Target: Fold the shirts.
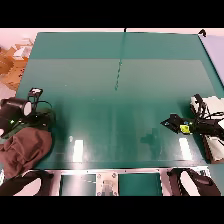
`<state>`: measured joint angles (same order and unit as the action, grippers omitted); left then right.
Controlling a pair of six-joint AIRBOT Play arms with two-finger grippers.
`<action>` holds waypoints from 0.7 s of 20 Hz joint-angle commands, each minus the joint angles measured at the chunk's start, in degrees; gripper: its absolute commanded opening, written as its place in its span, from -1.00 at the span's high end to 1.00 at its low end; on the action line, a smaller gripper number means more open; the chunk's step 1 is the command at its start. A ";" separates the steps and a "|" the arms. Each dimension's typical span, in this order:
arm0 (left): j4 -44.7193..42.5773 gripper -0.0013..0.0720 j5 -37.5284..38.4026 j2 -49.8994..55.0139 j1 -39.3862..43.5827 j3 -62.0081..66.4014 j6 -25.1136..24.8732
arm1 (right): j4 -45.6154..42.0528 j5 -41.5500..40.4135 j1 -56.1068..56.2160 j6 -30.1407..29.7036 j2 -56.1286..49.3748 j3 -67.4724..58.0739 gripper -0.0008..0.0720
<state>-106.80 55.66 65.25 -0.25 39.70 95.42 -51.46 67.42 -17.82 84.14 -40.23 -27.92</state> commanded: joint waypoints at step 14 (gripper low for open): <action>21.97 0.89 12.87 -0.42 -1.57 42.14 -14.32 | 3.30 0.13 0.02 -0.48 -0.13 -2.25 0.78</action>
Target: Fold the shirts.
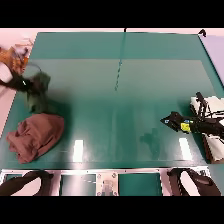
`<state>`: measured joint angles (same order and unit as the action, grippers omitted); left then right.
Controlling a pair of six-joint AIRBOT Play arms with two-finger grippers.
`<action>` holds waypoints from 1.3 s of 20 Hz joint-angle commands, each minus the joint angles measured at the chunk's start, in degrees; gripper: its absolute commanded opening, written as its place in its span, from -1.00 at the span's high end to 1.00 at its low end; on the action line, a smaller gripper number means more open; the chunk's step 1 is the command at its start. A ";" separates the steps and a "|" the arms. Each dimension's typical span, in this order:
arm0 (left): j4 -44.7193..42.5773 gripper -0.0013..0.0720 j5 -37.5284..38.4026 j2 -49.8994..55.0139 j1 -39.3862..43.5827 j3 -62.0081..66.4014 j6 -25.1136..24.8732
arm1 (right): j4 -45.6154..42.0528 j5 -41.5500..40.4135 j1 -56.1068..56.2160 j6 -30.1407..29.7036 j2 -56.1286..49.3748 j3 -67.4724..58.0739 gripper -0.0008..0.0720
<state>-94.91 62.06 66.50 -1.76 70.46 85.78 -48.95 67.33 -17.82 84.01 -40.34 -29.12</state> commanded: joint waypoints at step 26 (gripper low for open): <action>37.11 -0.93 14.51 21.68 21.90 5.92 -0.81 | 0.63 -4.31 -4.11 -8.26 -26.47 -14.93 -0.20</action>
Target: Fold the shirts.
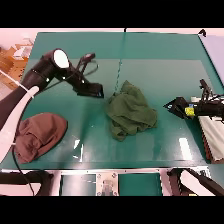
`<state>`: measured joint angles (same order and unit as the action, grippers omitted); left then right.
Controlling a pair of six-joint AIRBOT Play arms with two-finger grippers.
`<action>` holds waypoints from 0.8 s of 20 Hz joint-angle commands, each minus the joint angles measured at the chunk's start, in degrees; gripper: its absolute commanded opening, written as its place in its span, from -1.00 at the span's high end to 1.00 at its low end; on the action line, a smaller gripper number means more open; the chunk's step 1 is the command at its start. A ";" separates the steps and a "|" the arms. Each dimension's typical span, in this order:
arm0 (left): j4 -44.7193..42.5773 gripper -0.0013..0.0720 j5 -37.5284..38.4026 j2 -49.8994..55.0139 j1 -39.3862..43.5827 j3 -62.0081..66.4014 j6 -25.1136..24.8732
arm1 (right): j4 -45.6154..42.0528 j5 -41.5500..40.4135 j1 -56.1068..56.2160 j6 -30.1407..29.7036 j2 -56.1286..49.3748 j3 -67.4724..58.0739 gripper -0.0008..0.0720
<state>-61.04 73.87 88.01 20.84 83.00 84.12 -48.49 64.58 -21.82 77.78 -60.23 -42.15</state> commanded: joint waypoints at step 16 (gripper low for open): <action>18.27 0.09 -27.87 3.91 18.75 -27.78 0.83 | 5.01 2.75 23.98 -6.25 -45.70 -43.21 -0.02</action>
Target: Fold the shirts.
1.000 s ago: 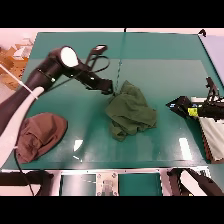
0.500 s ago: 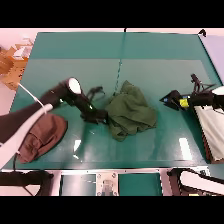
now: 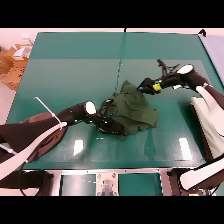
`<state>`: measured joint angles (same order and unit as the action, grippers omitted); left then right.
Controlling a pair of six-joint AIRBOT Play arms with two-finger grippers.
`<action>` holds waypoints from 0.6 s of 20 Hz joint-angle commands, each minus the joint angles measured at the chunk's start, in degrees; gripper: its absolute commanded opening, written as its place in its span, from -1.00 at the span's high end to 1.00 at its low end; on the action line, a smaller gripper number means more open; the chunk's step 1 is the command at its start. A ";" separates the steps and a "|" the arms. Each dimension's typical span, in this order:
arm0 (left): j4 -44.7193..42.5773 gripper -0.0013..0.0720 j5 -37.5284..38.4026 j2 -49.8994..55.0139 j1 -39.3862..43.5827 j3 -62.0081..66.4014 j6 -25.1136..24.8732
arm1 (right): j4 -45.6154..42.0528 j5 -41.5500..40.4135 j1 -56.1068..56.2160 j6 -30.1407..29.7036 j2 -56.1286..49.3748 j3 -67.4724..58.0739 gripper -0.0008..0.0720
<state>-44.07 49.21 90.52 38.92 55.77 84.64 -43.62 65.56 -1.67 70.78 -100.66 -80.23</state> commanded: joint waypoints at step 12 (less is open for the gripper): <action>-26.23 0.89 11.52 -18.47 -20.20 4.44 6.51 | -6.75 11.43 -14.25 5.51 10.45 -10.51 0.94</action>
<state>-63.22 57.17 78.76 25.78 58.85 88.82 -46.74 73.78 -10.35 74.06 -96.23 -90.78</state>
